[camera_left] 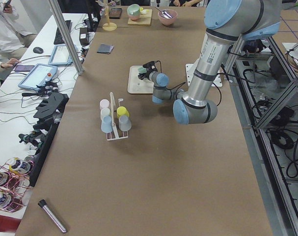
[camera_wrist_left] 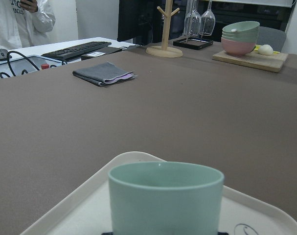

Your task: Pick up and place green cup on tray

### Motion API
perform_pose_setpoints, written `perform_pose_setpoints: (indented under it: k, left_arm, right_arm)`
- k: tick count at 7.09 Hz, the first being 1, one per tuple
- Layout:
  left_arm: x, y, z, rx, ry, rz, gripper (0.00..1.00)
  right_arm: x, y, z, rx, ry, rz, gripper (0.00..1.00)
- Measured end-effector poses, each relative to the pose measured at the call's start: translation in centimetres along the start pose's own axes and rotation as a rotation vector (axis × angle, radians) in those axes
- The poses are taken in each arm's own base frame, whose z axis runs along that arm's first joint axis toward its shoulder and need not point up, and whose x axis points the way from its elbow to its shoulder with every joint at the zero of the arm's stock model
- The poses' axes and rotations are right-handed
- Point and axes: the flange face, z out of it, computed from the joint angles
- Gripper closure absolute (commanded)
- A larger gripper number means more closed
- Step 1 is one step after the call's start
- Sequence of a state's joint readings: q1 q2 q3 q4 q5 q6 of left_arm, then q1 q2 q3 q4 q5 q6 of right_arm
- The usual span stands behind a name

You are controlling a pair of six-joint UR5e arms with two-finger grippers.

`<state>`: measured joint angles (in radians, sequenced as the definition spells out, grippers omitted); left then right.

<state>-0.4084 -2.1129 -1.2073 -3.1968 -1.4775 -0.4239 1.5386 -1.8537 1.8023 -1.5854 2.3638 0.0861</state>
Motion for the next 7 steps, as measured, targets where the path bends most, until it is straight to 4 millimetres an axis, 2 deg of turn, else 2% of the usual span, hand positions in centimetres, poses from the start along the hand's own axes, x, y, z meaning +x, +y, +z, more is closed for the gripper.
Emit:
perform_pose_setpoints:
  k: [1,2,4,6,7]
  left_arm:
    - [0.0,0.0,0.0,0.0,-0.001,0.0,0.09]
    - [0.0,0.1,-0.1,0.0,-0.001,0.001,0.03]
    - [0.0,-0.3,-0.6,0.01,0.002,0.003,0.02]
    - [0.4,-2.0,-1.9,0.047,0.018,0.0,0.02]
    - [0.7,-3.7,-2.5,0.074,0.024,-0.005,0.02]
  right_arm:
    - [0.5,0.2,0.5,-0.009,0.0,0.008,0.0]
    - [0.8,0.2,0.8,-0.014,-0.001,0.013,0.0]
    - [0.9,0.4,1.0,-0.02,-0.015,0.012,0.0]
    - [0.9,0.6,1.1,-0.023,-0.026,0.014,0.0]
    - [0.9,0.8,1.1,-0.024,-0.028,0.015,0.0]
